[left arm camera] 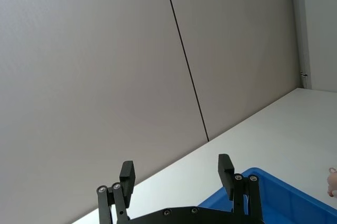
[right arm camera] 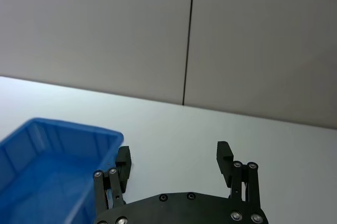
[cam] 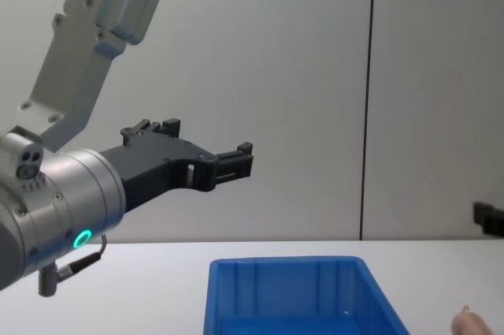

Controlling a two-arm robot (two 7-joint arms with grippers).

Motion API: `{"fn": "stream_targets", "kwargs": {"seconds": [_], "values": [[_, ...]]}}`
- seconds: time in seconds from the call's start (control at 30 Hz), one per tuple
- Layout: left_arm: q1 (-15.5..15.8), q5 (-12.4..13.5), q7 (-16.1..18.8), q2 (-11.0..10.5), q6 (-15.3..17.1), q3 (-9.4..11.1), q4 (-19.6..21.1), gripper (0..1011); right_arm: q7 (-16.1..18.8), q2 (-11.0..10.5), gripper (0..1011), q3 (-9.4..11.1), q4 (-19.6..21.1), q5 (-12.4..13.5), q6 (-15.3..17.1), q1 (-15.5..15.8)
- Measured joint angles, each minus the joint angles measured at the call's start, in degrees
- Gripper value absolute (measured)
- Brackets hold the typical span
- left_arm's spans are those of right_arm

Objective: Pick up the two dolls from the table and place them into the box.

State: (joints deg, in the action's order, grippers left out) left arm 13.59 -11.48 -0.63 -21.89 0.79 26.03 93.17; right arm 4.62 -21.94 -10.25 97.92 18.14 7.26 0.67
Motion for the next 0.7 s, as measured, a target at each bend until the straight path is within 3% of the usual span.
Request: {"fn": "stream_targets", "kwargs": {"seconds": [0.7], "values": [[0.00, 0.00, 0.00, 0.00, 0.00, 0.00, 0.00, 1000, -0.97, -2.18, 1001, 1.47, -1.93, -0.48, 8.71, 1.81]]}}
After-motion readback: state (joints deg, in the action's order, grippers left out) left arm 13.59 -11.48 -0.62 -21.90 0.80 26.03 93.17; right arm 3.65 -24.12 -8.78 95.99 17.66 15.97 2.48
